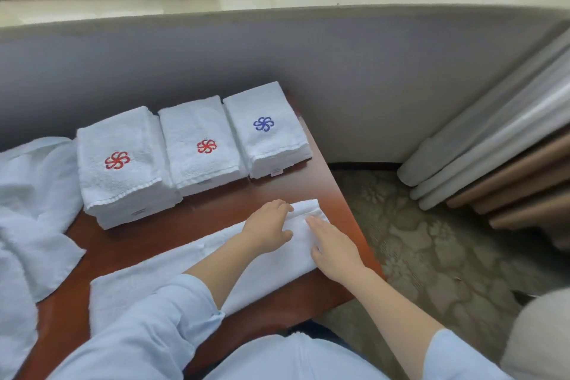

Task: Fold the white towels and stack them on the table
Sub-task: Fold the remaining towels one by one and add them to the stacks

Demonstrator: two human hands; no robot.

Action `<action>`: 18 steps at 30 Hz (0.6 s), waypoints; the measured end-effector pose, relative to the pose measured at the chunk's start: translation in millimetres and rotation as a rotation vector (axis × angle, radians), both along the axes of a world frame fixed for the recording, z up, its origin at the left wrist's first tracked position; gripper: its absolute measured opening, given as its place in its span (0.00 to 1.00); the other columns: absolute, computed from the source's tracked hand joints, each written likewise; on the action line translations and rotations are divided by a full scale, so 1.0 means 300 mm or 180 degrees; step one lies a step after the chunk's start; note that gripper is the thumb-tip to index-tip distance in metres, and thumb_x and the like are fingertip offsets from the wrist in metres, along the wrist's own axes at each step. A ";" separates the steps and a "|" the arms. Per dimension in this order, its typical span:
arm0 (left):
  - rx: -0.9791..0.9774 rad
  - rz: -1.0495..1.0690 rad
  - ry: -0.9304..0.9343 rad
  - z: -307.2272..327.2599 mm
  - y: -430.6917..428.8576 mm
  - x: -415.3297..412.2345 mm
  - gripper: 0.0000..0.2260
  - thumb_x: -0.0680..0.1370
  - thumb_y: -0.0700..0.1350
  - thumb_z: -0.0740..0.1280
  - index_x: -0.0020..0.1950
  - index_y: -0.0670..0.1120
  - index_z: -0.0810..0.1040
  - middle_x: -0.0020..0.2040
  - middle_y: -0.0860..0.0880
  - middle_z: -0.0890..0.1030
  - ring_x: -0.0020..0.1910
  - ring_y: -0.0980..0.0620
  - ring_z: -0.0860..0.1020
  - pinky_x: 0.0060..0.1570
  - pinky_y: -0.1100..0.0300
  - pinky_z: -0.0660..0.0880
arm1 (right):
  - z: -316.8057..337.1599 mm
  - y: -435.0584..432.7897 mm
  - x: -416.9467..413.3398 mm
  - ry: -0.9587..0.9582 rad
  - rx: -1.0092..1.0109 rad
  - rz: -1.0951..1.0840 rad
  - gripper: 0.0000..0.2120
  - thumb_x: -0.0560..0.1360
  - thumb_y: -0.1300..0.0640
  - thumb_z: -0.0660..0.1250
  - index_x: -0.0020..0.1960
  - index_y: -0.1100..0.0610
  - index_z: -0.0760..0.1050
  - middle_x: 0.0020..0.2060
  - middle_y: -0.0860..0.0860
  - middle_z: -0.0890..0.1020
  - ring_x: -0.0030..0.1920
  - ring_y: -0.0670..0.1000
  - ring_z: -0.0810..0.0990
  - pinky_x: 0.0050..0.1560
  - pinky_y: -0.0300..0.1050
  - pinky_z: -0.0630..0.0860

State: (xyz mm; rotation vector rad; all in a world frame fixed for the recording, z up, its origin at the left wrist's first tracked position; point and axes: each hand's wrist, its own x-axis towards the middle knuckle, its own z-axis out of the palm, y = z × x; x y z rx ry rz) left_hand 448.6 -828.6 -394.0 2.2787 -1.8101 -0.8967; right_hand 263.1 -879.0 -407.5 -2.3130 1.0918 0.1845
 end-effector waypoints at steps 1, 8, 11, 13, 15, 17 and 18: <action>0.0001 0.0010 0.0011 -0.006 -0.031 -0.014 0.25 0.78 0.50 0.67 0.74 0.49 0.65 0.74 0.51 0.66 0.72 0.50 0.65 0.65 0.55 0.68 | -0.007 -0.015 -0.015 -0.0121 -0.0091 -0.0067 0.26 0.80 0.58 0.61 0.76 0.49 0.62 0.73 0.46 0.69 0.69 0.50 0.71 0.62 0.44 0.73; -0.0017 0.0160 -0.0223 -0.034 -0.173 -0.094 0.26 0.77 0.50 0.71 0.73 0.52 0.67 0.68 0.51 0.73 0.64 0.49 0.73 0.58 0.56 0.74 | -0.046 -0.112 -0.103 -0.0096 -0.0021 -0.0563 0.28 0.77 0.47 0.68 0.74 0.48 0.62 0.69 0.46 0.69 0.68 0.49 0.69 0.62 0.44 0.73; -0.0004 0.0201 -0.0288 -0.033 -0.203 -0.117 0.22 0.78 0.51 0.69 0.70 0.52 0.71 0.63 0.51 0.77 0.60 0.50 0.75 0.54 0.60 0.73 | -0.049 -0.116 -0.097 -0.0132 0.0159 -0.0687 0.32 0.76 0.45 0.68 0.76 0.47 0.60 0.71 0.46 0.67 0.70 0.49 0.67 0.64 0.47 0.73; 0.0137 0.0104 -0.0318 -0.025 -0.225 -0.119 0.18 0.78 0.53 0.68 0.66 0.50 0.75 0.60 0.50 0.78 0.56 0.51 0.75 0.49 0.61 0.71 | -0.051 -0.120 -0.089 -0.0211 0.0313 -0.0798 0.32 0.76 0.45 0.67 0.77 0.47 0.59 0.72 0.46 0.66 0.71 0.50 0.66 0.64 0.48 0.73; 0.0297 0.0036 -0.0142 -0.011 -0.238 -0.111 0.15 0.78 0.54 0.68 0.61 0.48 0.78 0.56 0.49 0.78 0.52 0.51 0.75 0.45 0.61 0.70 | -0.051 -0.123 -0.081 -0.0272 0.0471 -0.0943 0.32 0.77 0.44 0.67 0.77 0.47 0.60 0.72 0.47 0.66 0.71 0.50 0.66 0.63 0.48 0.74; 0.0352 0.0063 0.0239 0.011 -0.240 -0.097 0.13 0.77 0.51 0.69 0.58 0.47 0.78 0.53 0.50 0.77 0.50 0.52 0.75 0.44 0.59 0.71 | -0.046 -0.127 -0.070 -0.0317 0.0632 -0.1042 0.32 0.76 0.44 0.67 0.76 0.48 0.61 0.71 0.47 0.67 0.70 0.50 0.67 0.62 0.49 0.74; 0.0354 0.0083 0.0450 0.024 -0.240 -0.089 0.12 0.76 0.50 0.70 0.57 0.46 0.78 0.53 0.50 0.78 0.51 0.51 0.76 0.46 0.56 0.74 | -0.041 -0.132 -0.063 -0.0351 0.0738 -0.1078 0.31 0.75 0.44 0.67 0.76 0.48 0.63 0.69 0.47 0.68 0.68 0.50 0.67 0.62 0.49 0.74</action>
